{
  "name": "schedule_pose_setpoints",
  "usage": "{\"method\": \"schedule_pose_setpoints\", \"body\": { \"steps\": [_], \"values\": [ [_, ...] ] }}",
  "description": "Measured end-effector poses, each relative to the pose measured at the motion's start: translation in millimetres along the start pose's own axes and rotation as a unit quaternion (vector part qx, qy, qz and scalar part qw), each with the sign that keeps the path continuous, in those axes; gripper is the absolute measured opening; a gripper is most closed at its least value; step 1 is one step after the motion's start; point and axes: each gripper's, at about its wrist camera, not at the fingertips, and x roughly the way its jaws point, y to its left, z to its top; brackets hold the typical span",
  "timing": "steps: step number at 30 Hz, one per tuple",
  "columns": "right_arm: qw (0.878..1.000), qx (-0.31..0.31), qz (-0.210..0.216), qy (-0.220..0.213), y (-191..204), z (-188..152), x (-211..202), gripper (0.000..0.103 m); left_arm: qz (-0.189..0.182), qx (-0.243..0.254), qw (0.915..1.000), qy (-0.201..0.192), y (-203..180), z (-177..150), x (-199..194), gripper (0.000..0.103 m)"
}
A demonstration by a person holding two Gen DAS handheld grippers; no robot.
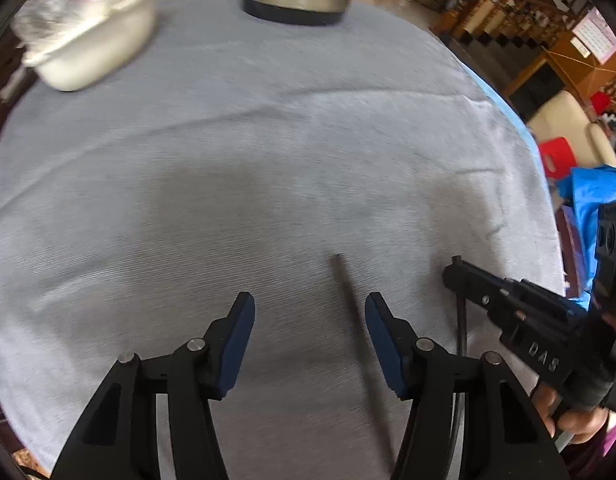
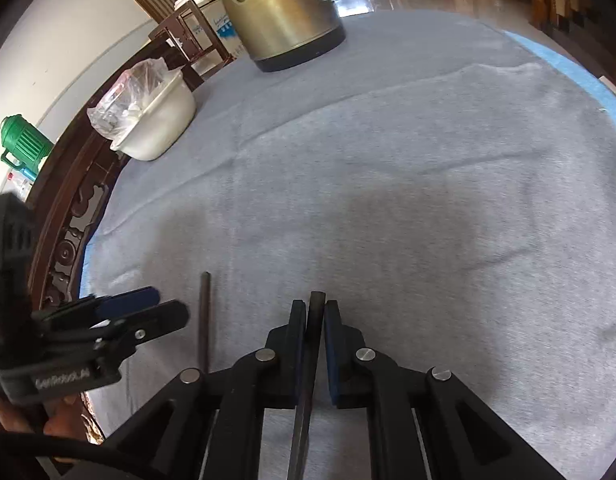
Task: Organize utensils
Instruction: 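Lower the right tool onto the remaining dark chopsticks and close it, then lift the two dark chopsticks off the cloth with the right tool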
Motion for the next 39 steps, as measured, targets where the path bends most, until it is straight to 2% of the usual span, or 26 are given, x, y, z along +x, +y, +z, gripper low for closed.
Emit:
{"method": "schedule_pose_setpoints", "body": {
  "steps": [2, 4, 5, 6, 7, 8, 9, 12, 16, 22, 27, 31, 34, 37, 39],
  "values": [
    [1.000, 0.002, 0.001, -0.003, -4, -2, -2, 0.010, -0.008, -0.006, 0.9999, 0.012, -3, 5, 10, 0.049],
    [1.000, 0.001, 0.001, -0.006, -6, -4, -4, 0.010, -0.011, -0.004, 0.9999, 0.004, -7, 7, 11, 0.045],
    [1.000, 0.001, 0.001, -0.006, -8, -5, -5, 0.010, -0.020, -0.004, 0.9998, 0.008, -9, 9, 13, 0.039],
    [1.000, 0.002, 0.003, -0.006, -9, -6, -5, 0.010, -0.028, -0.007, 0.9995, 0.012, -11, 9, 15, 0.037],
    [1.000, 0.003, 0.004, -0.006, -8, -5, -3, 0.010, -0.026, -0.005, 0.9996, 0.009, -13, 10, 16, 0.031],
    [1.000, 0.004, 0.005, -0.007, -9, -5, -3, 0.010, -0.026, -0.001, 0.9996, 0.009, -15, 10, 17, 0.018],
    [1.000, 0.005, 0.006, -0.007, -9, -5, -4, 0.010, -0.027, 0.004, 0.9996, 0.012, -17, 9, 19, 0.012],
    [1.000, 0.002, 0.011, -0.015, -4, -5, -5, 0.009, -0.025, 0.005, 0.9997, 0.003, -19, 8, 21, 0.011],
    [0.999, -0.009, 0.011, -0.035, 1, -8, -16, 0.009, -0.026, 0.001, 0.9995, -0.019, -10, -1, 5, 0.011],
    [0.995, -0.028, 0.025, -0.090, 10, -16, -49, 0.009, -0.015, -0.008, 0.9965, -0.082, -6, -9, -42, 0.009],
    [0.988, -0.036, 0.042, -0.144, 15, -27, -84, 0.009, 0.006, -0.015, 0.9902, -0.138, 5, -14, -83, 0.008],
    [0.984, -0.029, 0.038, -0.174, 14, -37, -107, 0.009, 0.025, -0.026, 0.9851, -0.168, 20, -22, -109, 0.008],
    [0.987, -0.022, 0.024, -0.155, 9, -40, -107, 0.009, 0.029, -0.038, 0.9837, -0.173, 30, -31, -119, 0.008],
    [0.992, 0.006, 0.045, -0.114, -4, -35, -93, 0.011, 0.028, -0.047, 0.9826, -0.177, 38, -41, -125, 0.008],
    [0.996, 0.023, 0.043, -0.071, -10, -29, -75, 0.013, 0.025, -0.050, 0.9820, -0.180, 39, -46, -128, 0.008]
  ]
}}
